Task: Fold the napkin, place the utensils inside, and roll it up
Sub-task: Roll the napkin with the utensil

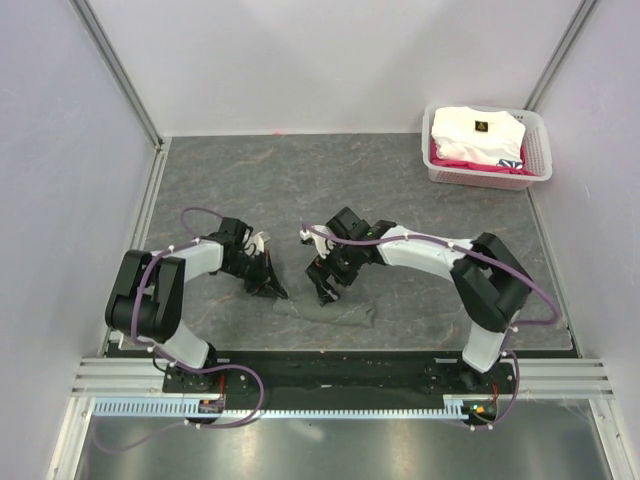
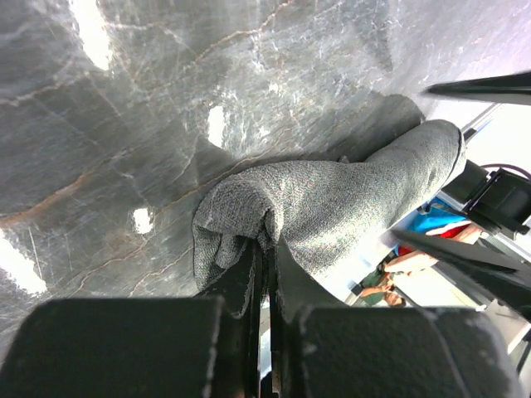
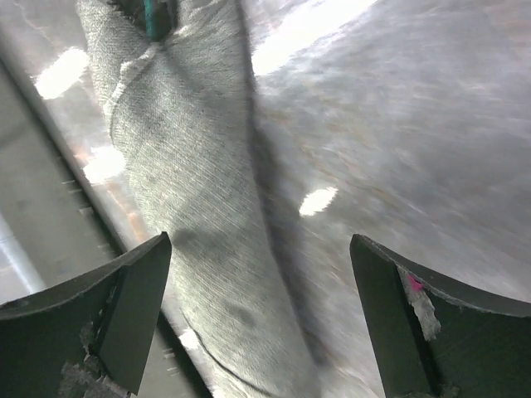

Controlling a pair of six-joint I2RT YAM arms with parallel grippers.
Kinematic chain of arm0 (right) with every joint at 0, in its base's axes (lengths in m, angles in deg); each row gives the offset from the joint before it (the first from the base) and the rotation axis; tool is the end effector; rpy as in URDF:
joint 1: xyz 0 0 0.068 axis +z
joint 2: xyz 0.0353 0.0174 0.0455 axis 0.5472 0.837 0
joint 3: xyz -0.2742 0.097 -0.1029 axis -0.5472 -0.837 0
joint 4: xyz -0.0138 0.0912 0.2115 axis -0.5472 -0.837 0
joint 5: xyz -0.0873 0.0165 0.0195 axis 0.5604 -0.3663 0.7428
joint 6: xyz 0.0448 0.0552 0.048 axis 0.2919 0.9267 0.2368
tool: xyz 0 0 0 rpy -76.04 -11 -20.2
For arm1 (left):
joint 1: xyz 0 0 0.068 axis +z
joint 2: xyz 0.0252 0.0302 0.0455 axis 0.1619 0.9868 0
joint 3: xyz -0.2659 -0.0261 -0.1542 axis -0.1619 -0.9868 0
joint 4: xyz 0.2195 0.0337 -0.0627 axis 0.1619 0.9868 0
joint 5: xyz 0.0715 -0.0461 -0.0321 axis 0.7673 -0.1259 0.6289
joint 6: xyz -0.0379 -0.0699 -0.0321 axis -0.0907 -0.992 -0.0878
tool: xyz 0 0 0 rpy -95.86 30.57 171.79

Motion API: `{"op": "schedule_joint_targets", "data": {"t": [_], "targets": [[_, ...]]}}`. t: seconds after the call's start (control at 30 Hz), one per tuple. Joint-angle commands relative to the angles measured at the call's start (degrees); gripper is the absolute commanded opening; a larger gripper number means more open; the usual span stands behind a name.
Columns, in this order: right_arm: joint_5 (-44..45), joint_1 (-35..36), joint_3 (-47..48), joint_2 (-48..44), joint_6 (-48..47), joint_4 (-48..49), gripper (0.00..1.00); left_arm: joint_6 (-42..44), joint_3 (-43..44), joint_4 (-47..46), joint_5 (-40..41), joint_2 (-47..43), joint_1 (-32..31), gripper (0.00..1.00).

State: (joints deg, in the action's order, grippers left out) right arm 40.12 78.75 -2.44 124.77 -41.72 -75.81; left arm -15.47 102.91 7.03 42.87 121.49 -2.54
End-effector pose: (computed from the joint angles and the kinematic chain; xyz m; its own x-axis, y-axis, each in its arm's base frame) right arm 0.2267 0.2837 0.1984 -0.5911 -0.6723 -0.4457 -0.8015 0.4278 0.4178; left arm 0.2188 -0.0963 0.1596 -0.9933 -0.1058 0.0457 -0.1089 0.7317 -0.6729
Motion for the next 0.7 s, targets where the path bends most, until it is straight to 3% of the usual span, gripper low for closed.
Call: {"op": "schedule_joint_targets", "data": {"t": [0.0, 0.3, 0.67], "targets": [[17.88, 5.28, -3.43, -8.34, -3.84, 6.43, 0.98, -0.51, 2.92, 1.88, 1.53, 2.18, 0.08, 0.02], [27.58, 15.75, -5.28, -9.94, -7.28, 7.57, 0.98, 0.28, 5.65, 4.69, 1.88, 6.49, 0.08, 0.02], [27.14, 17.96, -2.64, -2.13, -8.07, 5.91, 0.98, 1.25, 8.11, 6.01, 1.53, 8.16, 0.08, 0.02]]}}
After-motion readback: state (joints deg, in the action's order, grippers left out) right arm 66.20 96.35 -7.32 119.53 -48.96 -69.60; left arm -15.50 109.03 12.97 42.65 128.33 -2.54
